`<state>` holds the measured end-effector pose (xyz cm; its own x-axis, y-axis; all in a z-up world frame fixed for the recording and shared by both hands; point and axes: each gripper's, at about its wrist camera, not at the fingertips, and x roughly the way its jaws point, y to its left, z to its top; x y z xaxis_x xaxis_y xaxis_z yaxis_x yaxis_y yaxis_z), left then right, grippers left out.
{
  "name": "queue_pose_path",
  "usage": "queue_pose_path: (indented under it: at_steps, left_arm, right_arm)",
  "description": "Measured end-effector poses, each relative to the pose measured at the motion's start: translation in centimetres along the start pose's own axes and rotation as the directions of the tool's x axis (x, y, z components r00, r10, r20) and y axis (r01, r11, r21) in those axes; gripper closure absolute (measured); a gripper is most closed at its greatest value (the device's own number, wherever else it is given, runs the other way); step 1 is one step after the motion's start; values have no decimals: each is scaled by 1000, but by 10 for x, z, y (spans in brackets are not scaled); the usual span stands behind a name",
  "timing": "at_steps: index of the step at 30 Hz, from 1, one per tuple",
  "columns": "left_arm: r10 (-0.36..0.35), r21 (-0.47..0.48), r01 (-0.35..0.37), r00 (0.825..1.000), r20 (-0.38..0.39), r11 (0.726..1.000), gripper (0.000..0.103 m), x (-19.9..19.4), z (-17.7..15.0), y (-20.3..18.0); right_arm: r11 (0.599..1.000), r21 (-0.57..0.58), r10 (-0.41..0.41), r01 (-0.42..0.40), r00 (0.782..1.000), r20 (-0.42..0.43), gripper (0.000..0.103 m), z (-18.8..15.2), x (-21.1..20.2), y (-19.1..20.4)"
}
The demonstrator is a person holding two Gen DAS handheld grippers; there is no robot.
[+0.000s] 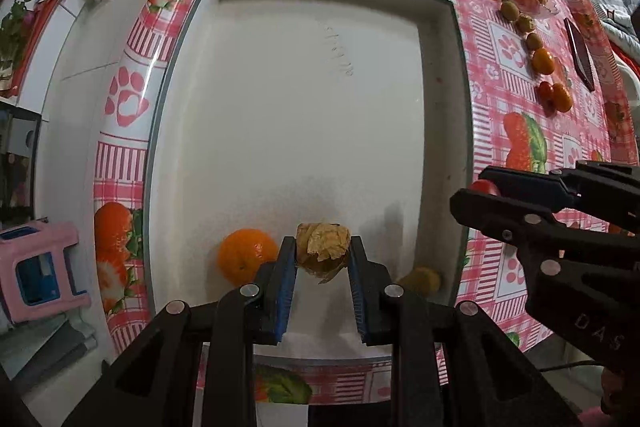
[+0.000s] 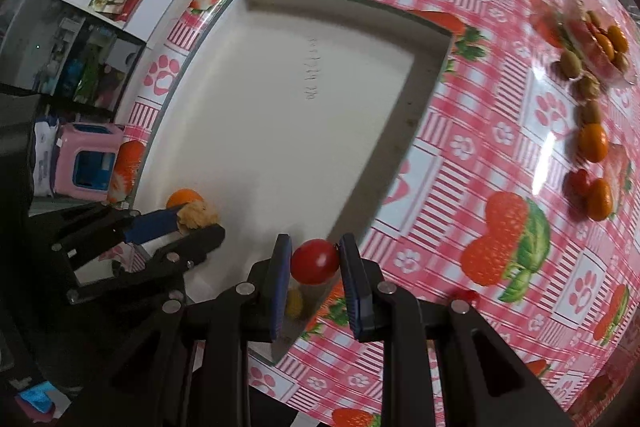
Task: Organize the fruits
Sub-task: 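Carry the lychee and tomato over the white tray and open both tools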
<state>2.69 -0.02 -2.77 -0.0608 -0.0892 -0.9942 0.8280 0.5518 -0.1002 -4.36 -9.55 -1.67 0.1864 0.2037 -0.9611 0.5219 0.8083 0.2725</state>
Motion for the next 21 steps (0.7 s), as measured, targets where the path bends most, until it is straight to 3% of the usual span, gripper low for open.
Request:
queue_pose_path:
  at_steps: [13,15,17,19,21]
  left_arm:
    - [21,0,-21,999,-26,1000,76,3,-10,8]
    - [3,-3,-3,999,-33,1000,62,2,-13,12]
    - [1,-10,-1,1000,-20,1000,18,-1,-13,11]
    - [47,0,-47,999,15,999,14,-7,-14,8]
    - [41,8,-41,999,1,999,14,-7,-13,9]
  right_arm:
    - [1000,5,4,-4,1000,-29,75,8,19,15]
    - [1000,13,17,-17,1000,-24,67,9,20,16]
    - [999,20,28,-27,999,-15,51,10,17,15]
    - [999,20,36,-36,999,-9,44,11,15,15]
    - [999,21,37,-36,999,-7,34,12,15,15]
